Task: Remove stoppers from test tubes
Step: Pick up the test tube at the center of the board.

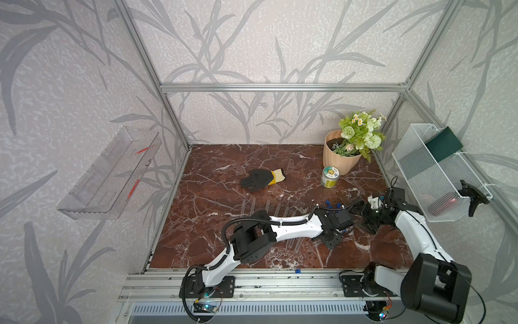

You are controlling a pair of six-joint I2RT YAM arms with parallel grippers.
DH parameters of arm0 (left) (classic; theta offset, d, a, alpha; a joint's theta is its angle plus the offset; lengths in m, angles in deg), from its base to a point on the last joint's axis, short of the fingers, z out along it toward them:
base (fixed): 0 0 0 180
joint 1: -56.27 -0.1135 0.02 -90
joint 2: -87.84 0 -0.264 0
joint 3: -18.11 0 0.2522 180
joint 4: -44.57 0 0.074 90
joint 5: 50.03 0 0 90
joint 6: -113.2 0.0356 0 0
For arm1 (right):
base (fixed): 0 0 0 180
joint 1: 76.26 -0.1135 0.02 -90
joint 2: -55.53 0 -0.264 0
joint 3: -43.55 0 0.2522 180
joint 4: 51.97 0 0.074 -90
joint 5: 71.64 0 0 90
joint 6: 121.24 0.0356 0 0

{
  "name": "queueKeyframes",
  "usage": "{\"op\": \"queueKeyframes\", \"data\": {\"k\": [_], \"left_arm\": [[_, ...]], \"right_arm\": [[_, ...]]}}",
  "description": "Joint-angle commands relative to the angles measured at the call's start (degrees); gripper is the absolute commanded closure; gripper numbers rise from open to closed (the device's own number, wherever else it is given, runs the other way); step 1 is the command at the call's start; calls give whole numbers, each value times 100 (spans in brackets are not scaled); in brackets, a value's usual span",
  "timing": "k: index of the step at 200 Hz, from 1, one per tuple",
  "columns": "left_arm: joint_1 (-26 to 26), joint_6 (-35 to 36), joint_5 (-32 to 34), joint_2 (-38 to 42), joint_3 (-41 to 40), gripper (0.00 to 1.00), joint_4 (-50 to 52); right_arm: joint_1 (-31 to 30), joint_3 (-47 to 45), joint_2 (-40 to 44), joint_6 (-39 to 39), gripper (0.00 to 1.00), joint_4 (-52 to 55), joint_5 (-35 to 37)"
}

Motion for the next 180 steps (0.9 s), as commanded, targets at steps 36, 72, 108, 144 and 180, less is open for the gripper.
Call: {"op": "queueKeyframes", "data": {"k": [36,72,108,144,180], "left_arm": [[56,337,163,-365,321,59,-114],[74,367,174,-477,378,65,-118],[83,472,236,-502,367,72,-42],[87,505,205,-456,315,82,-8],[90,615,-14,-342,227,90,-75]], "right_arm": [[268,13,14,-33,7,191,171],[313,30,-42,75,7,132,137],[341,64,-89,187,8,0,95],[361,152,-123,175,7,-22,126],[364,227,-101,143,8,9,200]]}}
